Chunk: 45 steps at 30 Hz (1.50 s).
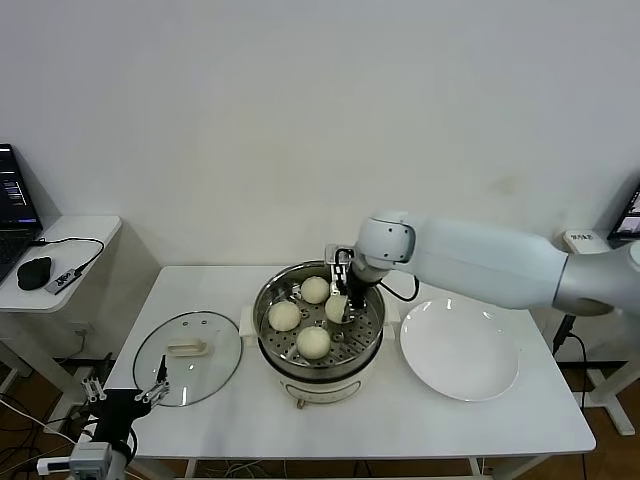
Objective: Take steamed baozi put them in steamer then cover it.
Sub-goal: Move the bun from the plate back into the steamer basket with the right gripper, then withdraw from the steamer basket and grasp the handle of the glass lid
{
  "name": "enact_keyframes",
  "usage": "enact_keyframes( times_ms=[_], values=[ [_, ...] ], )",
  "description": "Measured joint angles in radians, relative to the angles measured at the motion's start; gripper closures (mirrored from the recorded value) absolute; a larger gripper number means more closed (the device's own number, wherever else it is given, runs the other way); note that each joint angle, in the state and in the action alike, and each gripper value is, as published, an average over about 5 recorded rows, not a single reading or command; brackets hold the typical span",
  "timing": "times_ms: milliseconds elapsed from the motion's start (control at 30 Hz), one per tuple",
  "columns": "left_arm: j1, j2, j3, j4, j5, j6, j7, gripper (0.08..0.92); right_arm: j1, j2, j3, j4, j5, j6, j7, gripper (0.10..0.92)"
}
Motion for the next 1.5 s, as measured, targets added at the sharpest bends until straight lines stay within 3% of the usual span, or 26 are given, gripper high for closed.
enact_keyframes(
  times_ms=[233,533,800,1067,1300,1500],
  values=[
    [0.000,0.000,0.002,-0.001,0.001,0.000,0.000,0.177,-0.016,0.005,0.006,-0.006,-0.021,-0.004,0.001,0.427],
    [-0.005,0.000,0.004,-0.002,0.001,0.000,0.000,0.177,-0.003,-0.012,0.038,0.010,-0.028,0.006,-0.009,0.215],
    [-0.019,0.007,0.008,0.011,-0.001,0.000,0.002,0.177,0.008,-0.084,0.082,0.088,-0.028,0.034,0.022,0.203],
    [-0.036,0.009,0.024,0.035,0.002,0.000,0.003,0.177,-0.096,-0.230,0.201,0.229,-0.001,0.116,0.221,0.203],
    [-0.054,0.009,0.040,0.055,0.012,-0.003,0.006,0.177,-0.379,-0.370,0.462,0.332,-0.035,0.249,0.433,0.203],
    [-0.064,0.012,0.056,0.080,0.026,-0.016,0.006,0.177,-0.743,-0.392,0.818,0.380,-0.085,0.392,0.543,0.203]
  ],
)
